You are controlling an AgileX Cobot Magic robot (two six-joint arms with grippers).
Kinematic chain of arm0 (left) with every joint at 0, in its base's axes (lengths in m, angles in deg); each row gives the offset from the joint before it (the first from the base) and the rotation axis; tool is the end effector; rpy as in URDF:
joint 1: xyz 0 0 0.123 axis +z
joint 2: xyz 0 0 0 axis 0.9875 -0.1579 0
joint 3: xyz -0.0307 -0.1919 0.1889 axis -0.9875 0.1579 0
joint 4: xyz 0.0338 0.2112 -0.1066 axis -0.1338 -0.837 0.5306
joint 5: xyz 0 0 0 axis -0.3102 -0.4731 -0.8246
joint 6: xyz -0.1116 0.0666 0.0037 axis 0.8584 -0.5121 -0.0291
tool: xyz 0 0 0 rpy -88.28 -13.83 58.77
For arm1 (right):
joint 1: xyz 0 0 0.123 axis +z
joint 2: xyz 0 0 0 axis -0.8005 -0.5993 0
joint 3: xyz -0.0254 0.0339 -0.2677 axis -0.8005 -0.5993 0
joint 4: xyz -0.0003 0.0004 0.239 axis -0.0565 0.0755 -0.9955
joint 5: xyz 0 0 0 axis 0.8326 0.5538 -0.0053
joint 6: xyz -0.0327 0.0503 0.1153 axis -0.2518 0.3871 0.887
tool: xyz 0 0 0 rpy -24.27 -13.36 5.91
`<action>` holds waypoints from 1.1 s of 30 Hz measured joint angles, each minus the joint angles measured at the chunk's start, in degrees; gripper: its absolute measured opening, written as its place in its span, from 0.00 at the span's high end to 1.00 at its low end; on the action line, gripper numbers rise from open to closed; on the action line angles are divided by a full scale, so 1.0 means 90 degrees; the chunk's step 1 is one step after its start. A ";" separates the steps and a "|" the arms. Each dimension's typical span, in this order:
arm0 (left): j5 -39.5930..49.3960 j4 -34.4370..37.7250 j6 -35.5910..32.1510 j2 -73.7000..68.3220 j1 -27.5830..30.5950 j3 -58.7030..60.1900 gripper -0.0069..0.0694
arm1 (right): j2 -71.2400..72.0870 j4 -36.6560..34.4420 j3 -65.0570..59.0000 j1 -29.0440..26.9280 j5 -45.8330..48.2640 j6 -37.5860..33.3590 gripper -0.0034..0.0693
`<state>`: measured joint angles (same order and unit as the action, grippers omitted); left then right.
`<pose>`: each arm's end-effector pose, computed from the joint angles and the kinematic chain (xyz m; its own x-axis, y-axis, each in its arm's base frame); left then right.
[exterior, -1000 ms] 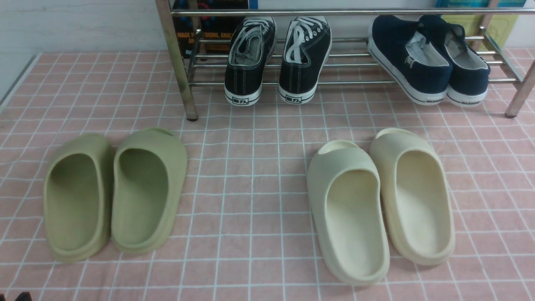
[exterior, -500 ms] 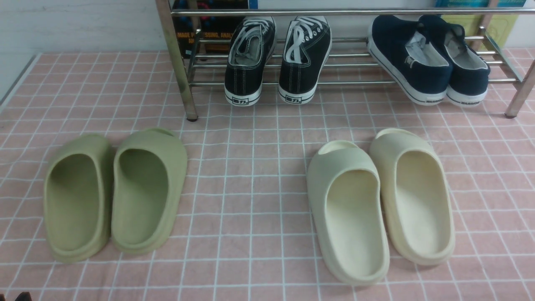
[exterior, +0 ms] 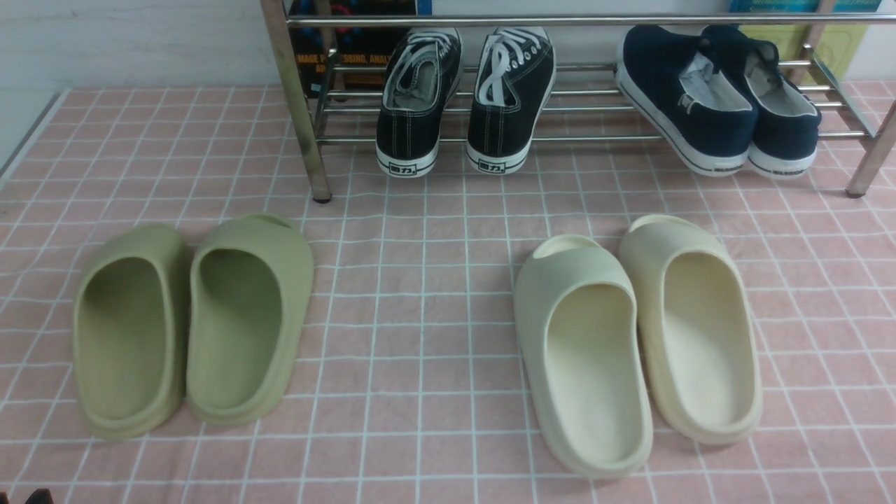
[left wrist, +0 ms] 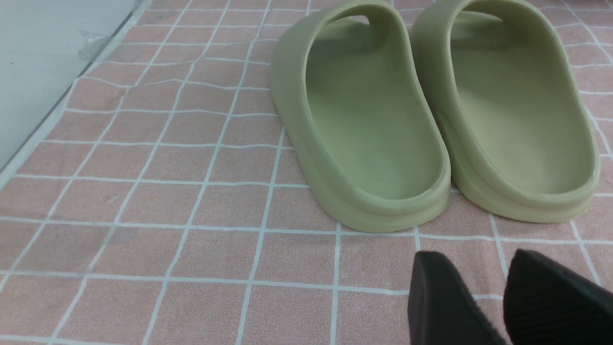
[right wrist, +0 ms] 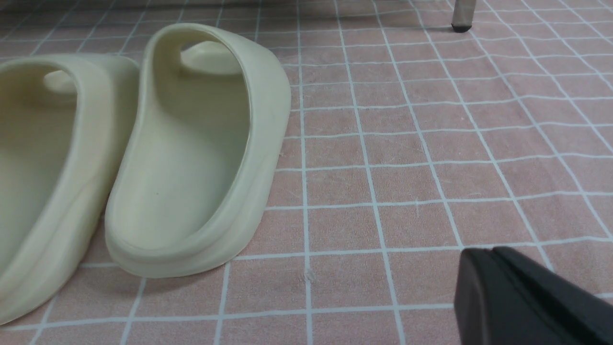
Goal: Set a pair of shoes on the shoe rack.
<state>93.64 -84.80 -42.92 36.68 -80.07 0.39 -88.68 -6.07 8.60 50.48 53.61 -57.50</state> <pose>0.0911 0.0080 0.1620 -0.2873 0.0362 -0.9572 -0.0520 0.9972 0.0534 0.0915 -0.0020 0.1646 -0.2750 0.0915 -0.9571 0.0518 0.9954 0.0803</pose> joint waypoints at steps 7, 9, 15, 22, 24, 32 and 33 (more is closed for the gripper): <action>0.0000 0.0000 0.0000 0.0000 0.0000 0.0000 0.60 | 0.0000 -0.0006 0.0000 0.0000 0.0000 0.0000 0.94; 0.0000 0.0000 0.0000 0.0000 0.0000 0.0000 0.60 | 0.0000 -0.0012 0.0000 0.0000 0.0000 0.0000 0.94; 0.0000 0.0000 0.0000 0.0000 0.0000 0.0000 0.60 | 0.0000 -0.0020 0.0000 0.0000 0.0000 0.0000 0.93; 0.0000 0.0000 0.0000 0.0000 0.0000 0.0000 0.60 | 0.0000 -0.0020 0.0000 0.0000 0.0000 0.0000 0.92; 0.0000 0.0000 0.0000 0.0000 0.0000 0.0000 0.60 | 0.0000 -0.0020 0.0000 0.0000 0.0000 0.0000 0.91; 0.0000 0.0000 0.0000 0.0000 0.0000 0.0000 0.60 | 0.0000 -0.0020 0.0000 0.0000 0.0000 0.0000 0.90; 0.0000 0.0000 0.0000 0.0000 0.0000 0.0000 0.60 | 0.0000 -0.0020 0.0000 0.0000 0.0000 0.0000 0.90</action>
<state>93.64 -84.80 -42.92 36.68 -80.07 0.39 -88.68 -6.26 8.60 50.48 53.61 -57.50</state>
